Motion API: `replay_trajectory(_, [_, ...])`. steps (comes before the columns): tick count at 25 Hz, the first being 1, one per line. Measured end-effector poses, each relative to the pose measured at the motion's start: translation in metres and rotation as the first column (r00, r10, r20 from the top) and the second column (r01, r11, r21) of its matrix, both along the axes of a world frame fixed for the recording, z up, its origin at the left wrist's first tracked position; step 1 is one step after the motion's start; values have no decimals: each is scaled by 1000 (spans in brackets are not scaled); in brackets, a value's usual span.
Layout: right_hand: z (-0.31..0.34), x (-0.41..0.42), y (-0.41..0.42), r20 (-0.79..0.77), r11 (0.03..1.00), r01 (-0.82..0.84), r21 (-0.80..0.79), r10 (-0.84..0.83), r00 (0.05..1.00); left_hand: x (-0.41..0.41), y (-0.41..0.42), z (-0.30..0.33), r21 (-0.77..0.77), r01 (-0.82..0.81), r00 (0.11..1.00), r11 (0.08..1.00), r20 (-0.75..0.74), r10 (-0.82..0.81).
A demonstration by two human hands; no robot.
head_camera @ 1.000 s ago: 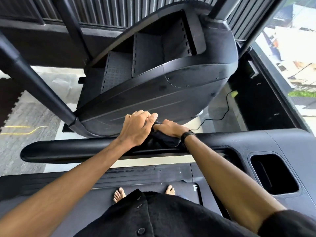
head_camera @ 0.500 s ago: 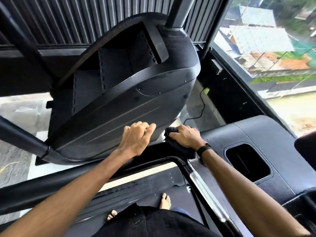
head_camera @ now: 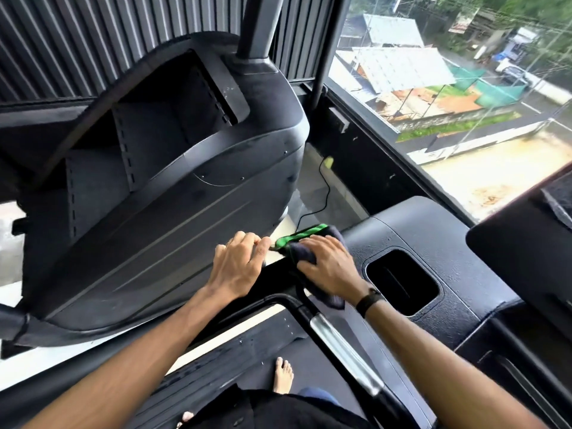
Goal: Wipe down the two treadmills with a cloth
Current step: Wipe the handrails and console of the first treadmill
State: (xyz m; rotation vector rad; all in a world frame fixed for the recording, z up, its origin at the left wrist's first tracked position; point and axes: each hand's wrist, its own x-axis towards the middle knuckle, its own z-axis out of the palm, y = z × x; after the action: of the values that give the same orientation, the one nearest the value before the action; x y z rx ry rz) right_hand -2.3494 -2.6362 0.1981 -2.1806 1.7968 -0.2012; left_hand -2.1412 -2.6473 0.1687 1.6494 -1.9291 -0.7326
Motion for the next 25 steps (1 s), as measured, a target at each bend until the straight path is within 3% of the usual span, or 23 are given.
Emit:
replay_trajectory(2, [1,-15,-29,-87,979,196,62,-191,978,-4,0,0,-3,6,1000,1000,-10,-6])
replay_trajectory(4, [2,-10,-53,-176,952,271,139,-246,953,-8,-1,0,-2,-6,1000,1000,-25,6])
replay_trajectory(6, [1,6,-61,-200,961,206,187,-168,965,-16,-4,2,0,-8,999,1000,-41,8])
replay_trajectory(8, [1,18,-47,-127,979,76,187,-52,991,-25,-8,5,-5,-7,999,1000,-49,7])
replay_trajectory(11, [-7,17,-5,-38,1000,6,-3,-6,999,-35,-15,6,-11,-16,999,1000,-51,15])
replay_trajectory(14, [-12,-16,-10,-87,978,159,-134,-171,981,-41,-20,3,-10,-12,999,1000,-50,12])
replay_trajectory(18, [0,-59,-72,-209,919,392,47,-375,903,-52,-24,1,-14,-3,998,1000,-67,2])
replay_trajectory(22, [-9,-31,-84,-217,950,277,144,-243,945,-83,-35,7,24,-53,990,998,-132,55])
replay_trajectory(25, [-23,-17,-66,-133,991,116,66,-106,985,-117,-54,11,12,-34,991,999,-132,36])
